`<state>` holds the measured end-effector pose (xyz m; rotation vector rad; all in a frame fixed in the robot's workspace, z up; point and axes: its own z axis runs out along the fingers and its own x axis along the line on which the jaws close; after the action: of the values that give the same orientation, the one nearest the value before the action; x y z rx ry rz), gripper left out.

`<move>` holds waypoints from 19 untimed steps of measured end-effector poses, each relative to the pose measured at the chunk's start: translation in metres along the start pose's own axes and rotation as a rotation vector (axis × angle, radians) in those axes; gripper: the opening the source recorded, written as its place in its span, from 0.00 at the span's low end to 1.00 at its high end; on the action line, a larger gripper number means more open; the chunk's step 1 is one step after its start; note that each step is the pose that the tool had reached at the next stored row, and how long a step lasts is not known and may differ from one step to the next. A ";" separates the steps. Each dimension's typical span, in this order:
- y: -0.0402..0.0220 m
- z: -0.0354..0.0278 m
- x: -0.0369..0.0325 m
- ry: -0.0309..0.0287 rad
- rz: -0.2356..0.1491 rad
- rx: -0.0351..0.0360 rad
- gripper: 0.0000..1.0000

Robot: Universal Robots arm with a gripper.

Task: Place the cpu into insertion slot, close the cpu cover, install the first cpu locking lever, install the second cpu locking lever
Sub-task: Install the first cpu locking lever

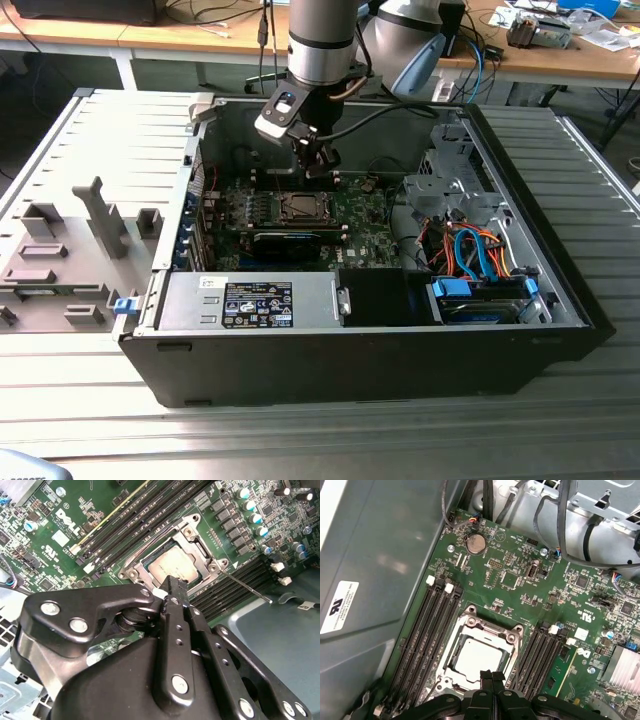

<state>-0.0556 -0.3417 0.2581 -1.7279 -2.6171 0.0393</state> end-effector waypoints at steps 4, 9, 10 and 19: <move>0.0000 0.0000 0.0000 -0.0002 -0.008 0.0000 0.11; 0.0000 0.0000 0.0000 -0.0005 -0.019 -0.0002 0.11; 0.0000 0.0000 0.0000 -0.0005 -0.021 -0.0002 0.11; 0.0000 0.0000 0.0000 -0.0009 -0.039 -0.0004 0.11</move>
<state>-0.0556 -0.3417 0.2581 -1.6763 -2.6510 0.0394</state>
